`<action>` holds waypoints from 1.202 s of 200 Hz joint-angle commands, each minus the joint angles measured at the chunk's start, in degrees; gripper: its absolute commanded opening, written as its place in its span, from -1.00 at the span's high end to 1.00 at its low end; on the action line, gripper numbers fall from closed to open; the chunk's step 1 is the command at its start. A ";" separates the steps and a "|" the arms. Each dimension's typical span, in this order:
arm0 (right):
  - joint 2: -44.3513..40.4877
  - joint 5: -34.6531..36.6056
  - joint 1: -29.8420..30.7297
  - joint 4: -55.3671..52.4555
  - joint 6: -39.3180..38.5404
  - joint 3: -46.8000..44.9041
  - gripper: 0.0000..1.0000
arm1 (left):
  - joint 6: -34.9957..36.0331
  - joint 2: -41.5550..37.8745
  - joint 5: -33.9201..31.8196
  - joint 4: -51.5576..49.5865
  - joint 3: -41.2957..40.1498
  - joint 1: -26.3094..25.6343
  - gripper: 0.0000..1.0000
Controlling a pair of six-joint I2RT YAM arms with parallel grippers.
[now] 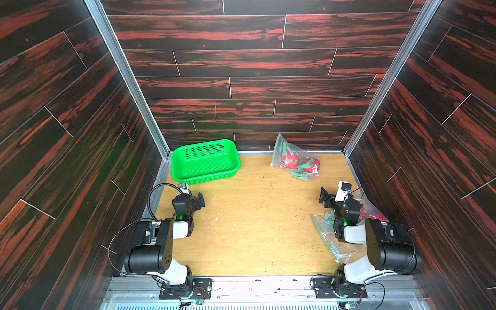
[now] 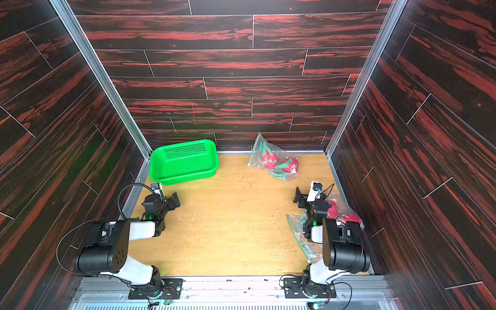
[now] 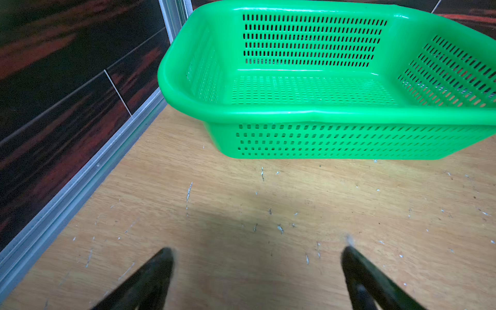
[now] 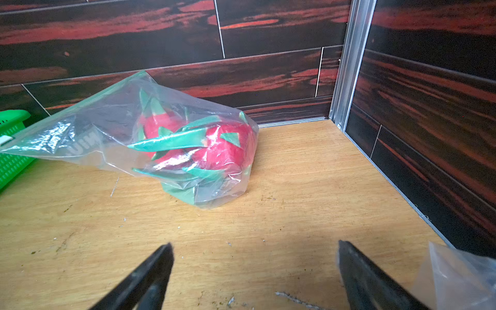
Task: Open the zip-top bag and take out the dragon fruit
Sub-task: Move the basket to the center of the board.
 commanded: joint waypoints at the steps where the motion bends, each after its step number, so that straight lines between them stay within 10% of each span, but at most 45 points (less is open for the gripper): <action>1: 0.47 0.79 0.22 -1.34 0.49 -0.73 -0.97 | 0.48 -0.79 0.22 0.15 0.86 -0.06 -1.00; 125: -1.64 2.14 -0.09 5.08 1.55 -4.79 -0.97 | -0.74 -7.31 -2.75 -7.75 2.12 -0.06 -1.00; 152: -9.23 2.80 -0.08 -8.80 1.39 -0.98 -0.97 | -5.57 -15.58 -9.98 -20.42 5.52 -0.14 -1.00; 186: -17.05 2.72 -0.05 -30.28 10.80 9.32 -0.97 | -31.20 -20.50 -20.44 -44.37 14.77 -0.08 -1.00; 240: -12.47 -10.08 0.00 -67.07 27.57 34.34 -0.97 | -45.91 -11.43 -2.85 -50.97 24.38 -1.02 -0.94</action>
